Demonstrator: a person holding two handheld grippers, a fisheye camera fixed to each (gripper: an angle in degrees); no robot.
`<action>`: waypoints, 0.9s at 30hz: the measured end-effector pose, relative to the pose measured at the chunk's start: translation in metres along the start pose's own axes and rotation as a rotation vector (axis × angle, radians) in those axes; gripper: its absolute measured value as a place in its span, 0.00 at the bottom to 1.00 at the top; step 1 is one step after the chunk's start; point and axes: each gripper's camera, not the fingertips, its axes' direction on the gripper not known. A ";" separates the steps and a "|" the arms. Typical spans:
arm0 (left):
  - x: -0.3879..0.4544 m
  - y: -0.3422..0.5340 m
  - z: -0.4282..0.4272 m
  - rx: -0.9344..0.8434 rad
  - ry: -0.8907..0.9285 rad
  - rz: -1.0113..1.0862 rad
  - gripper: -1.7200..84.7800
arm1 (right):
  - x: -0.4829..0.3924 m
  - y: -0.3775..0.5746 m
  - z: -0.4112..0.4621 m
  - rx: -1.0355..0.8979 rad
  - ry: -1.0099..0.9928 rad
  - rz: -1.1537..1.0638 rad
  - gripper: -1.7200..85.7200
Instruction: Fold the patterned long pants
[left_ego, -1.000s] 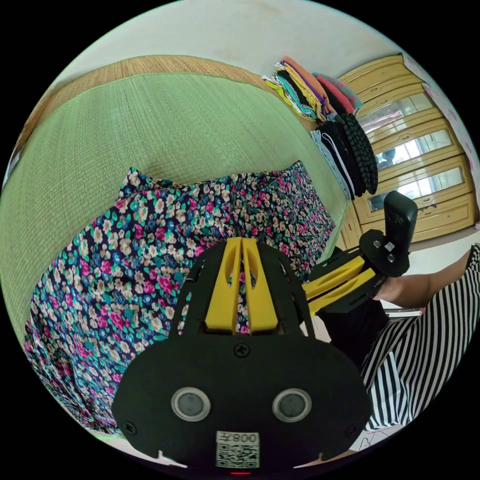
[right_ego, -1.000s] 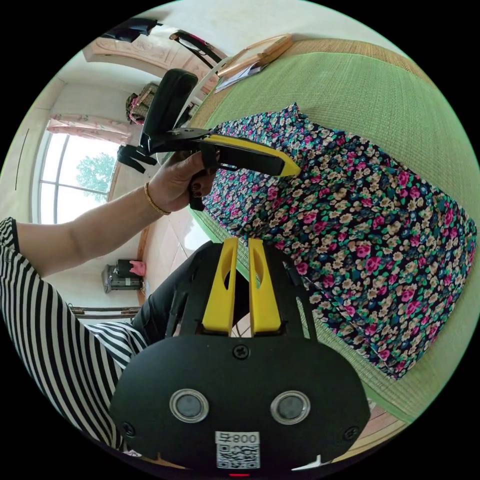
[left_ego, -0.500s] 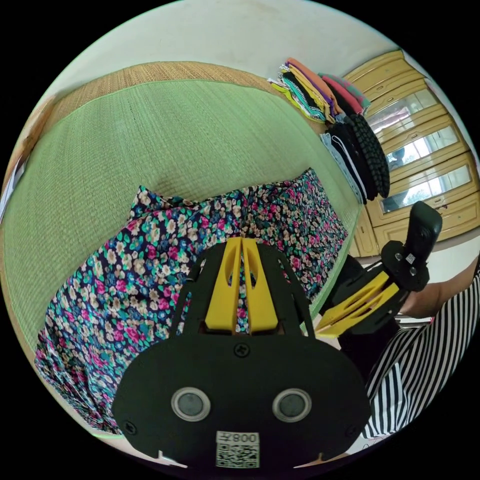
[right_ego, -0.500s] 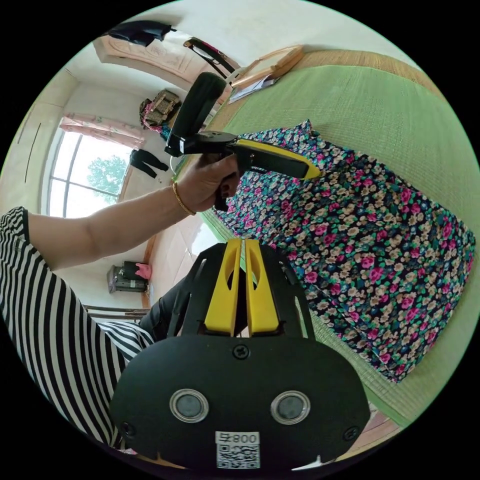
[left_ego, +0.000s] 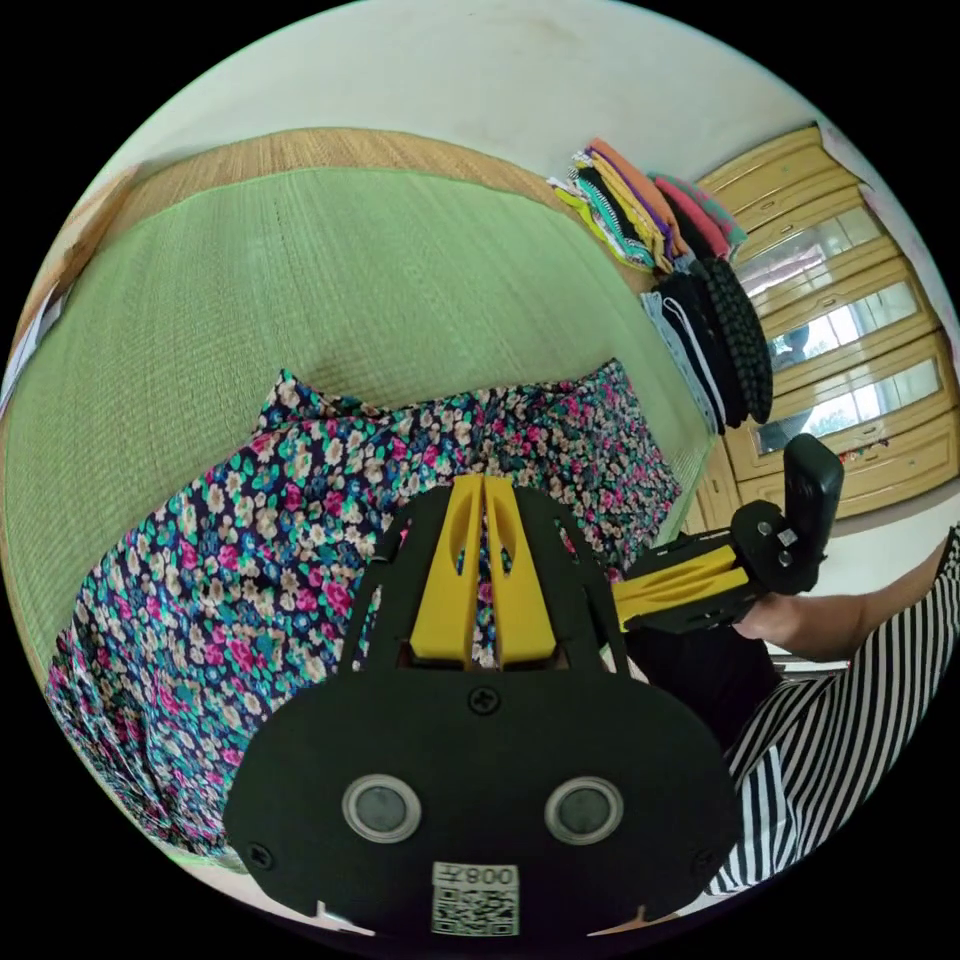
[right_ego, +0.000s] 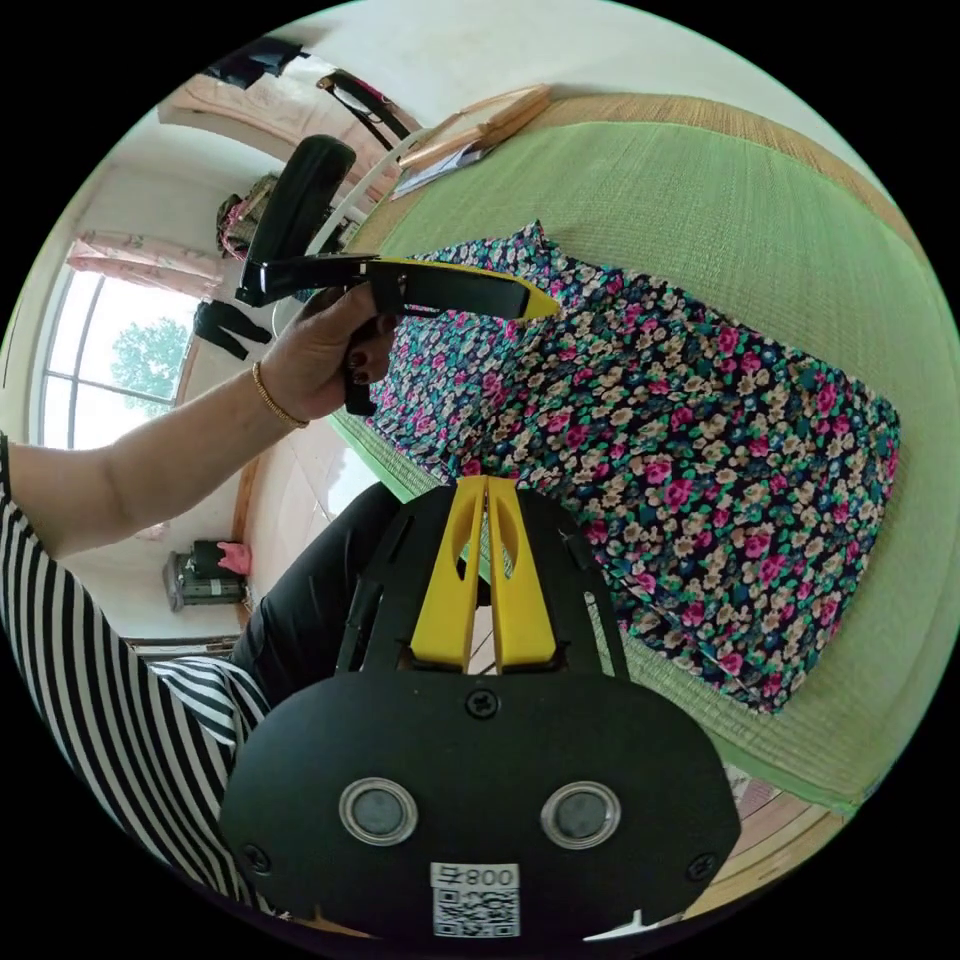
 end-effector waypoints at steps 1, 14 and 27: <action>0.005 0.002 -0.001 0.020 0.021 0.015 0.02 | 0.001 0.008 -0.010 0.017 0.009 -0.001 0.02; 0.027 0.005 0.046 -0.040 -0.030 -0.078 0.02 | 0.114 0.108 -0.086 0.103 0.163 0.332 0.02; 0.105 0.016 0.081 0.060 0.162 0.056 0.07 | 0.195 0.194 -0.164 0.313 -0.042 0.486 0.05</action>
